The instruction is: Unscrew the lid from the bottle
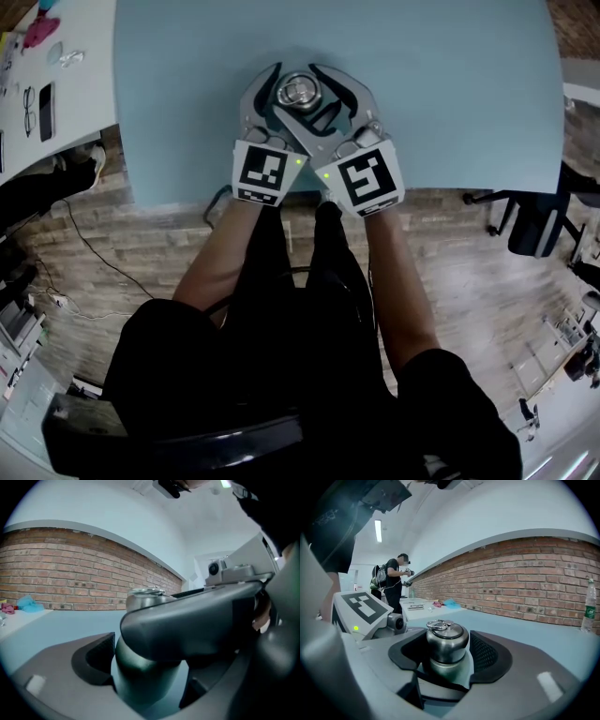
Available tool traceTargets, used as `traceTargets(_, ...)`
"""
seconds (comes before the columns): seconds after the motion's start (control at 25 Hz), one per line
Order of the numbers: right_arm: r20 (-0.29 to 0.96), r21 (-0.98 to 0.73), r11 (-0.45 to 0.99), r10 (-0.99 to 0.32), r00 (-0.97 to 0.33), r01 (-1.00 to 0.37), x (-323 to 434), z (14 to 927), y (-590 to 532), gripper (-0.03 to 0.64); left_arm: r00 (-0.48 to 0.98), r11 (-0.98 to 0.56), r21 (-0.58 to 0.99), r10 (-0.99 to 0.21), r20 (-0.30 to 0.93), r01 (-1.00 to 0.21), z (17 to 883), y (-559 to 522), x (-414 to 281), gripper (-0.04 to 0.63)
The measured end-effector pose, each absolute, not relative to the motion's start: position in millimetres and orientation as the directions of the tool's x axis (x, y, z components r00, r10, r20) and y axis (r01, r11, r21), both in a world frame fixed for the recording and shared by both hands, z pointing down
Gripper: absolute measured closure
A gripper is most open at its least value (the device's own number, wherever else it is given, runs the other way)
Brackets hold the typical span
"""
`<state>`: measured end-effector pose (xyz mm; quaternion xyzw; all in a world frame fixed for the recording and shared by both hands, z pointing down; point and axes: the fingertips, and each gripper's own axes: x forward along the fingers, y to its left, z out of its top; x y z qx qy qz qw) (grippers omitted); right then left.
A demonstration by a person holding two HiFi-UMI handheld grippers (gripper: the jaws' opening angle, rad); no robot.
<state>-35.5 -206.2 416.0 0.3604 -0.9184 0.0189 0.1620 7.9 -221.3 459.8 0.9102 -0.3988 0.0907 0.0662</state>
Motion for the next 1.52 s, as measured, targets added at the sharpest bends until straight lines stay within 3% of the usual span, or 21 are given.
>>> traceTargets(0.16, 0.32, 0.081, 0.74, -0.653, -0.686, -0.667, -36, 419, -206, 0.339, 0.678, -0.69, 0.035, -0.7, 0.222, -0.723, 462, -222, 9, 0.169)
traceTargets(0.32, 0.327, 0.093, 0.751, -0.643, -0.692, -0.654, -37, 419, -205, 0.347, 0.687, -0.705, 0.007, -0.689, 0.231, -0.709, 463, -221, 11, 0.221)
traceTargets(0.88, 0.35, 0.079, 0.765, -0.622, -0.701, -0.639, -37, 417, -204, 0.351, 0.695, -0.713, 0.003, -0.682, 0.227, -0.701, 462, -219, 12, 0.219)
traceTargets(1.2, 0.369, 0.084, 0.856, -0.502, -0.782, -0.509, -39, 417, -199, 0.353, 0.751, -0.772, -0.006, -0.619, 0.228, -0.635, 461, -216, 14, 0.219)
traceTargets(1.52, 0.384, 0.07, 0.952, -0.303, -0.872, -0.299, -40, 420, -194, 0.353, 0.841, -0.866, -0.006, -0.486, 0.236, -0.499, 462, -210, 18, 0.219)
